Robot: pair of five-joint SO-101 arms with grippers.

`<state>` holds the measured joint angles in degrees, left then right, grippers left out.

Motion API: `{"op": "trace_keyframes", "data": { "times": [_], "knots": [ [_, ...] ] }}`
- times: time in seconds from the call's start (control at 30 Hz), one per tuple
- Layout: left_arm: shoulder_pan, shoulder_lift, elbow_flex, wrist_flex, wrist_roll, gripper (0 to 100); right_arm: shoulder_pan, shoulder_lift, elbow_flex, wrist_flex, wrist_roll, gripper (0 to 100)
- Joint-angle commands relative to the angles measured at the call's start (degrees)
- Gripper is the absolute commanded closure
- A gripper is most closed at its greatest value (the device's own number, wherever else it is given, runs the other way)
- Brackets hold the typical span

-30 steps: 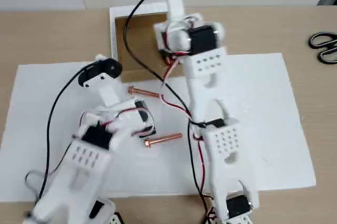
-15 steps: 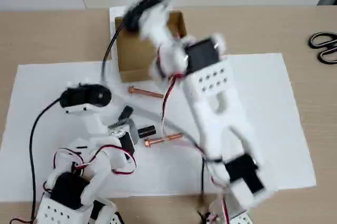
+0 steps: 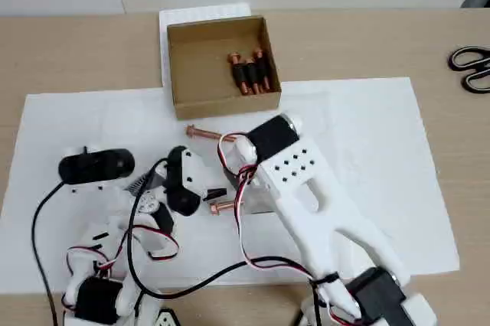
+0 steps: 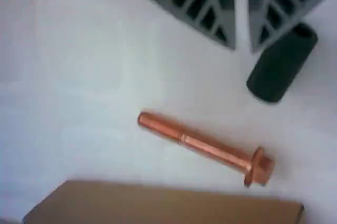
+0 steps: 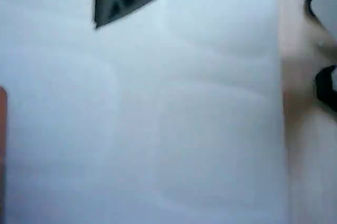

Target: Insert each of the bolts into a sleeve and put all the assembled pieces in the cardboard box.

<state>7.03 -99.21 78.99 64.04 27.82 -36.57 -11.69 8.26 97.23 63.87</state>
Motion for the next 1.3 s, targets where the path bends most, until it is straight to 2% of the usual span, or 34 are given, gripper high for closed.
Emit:
{"op": "trace_keyframes", "data": {
  "times": [0.0,0.17,0.23,0.3,0.37,0.47,0.53,0.63,0.77,0.93,1.03,1.13,1.27],
  "knots": [
    [1.0,-0.9,0.3,-0.3,-0.3,99,1.9,0.0,-0.1,-1.5,3.0,77.2],
    [4.6,-0.9,0.2,-0.4,5.4,99,9.0,-3.9,-0.7,-5.3,0.0,77.2],
    [3.8,-0.9,0.7,-0.5,8.4,99,11.7,-6.0,-0.9,-6.7,-0.2,77.2],
    [-1.0,-0.9,1.7,-0.5,11.3,99,13.3,-8.5,-1.0,-7.6,-0.3,77.2],
    [-8.6,-0.9,3.6,-0.3,14.0,99,12.3,-10.5,-0.6,-8.0,-0.4,77.2],
    [-17.4,-0.9,6.6,-0.4,12.6,99,6.7,-10.2,1.1,-8.4,0.3,77.2],
    [-19.6,-0.9,7.0,-0.2,11.7,99,2.0,-8.3,2.0,-9.3,2.1,77.2],
    [-17.9,-0.9,6.7,0.3,10.3,99,-2.3,-2.5,2.2,-15.2,2.4,77.2],
    [-12.8,-1.0,5.5,0.3,4.6,99,-4.5,8.2,0.0,-24.1,2.4,77.2],
    [-11.2,-1.0,5.1,0.4,3.1,99,-6.1,22.9,-12.5,-23.2,4.3,77.2],
    [-17.7,-0.9,5.9,0.4,3.3,99,-6.1,31.1,-20.2,-20.1,5.6,77.2],
    [-28.7,-0.9,8.8,-2.0,3.3,99,-6.3,36.3,-27.3,-14.4,5.6,77.2],
    [-33.7,-0.9,12.7,-6.2,3.0,99,-6.6,37.8,-31.4,-8.0,5.3,77.2]
  ]
}}
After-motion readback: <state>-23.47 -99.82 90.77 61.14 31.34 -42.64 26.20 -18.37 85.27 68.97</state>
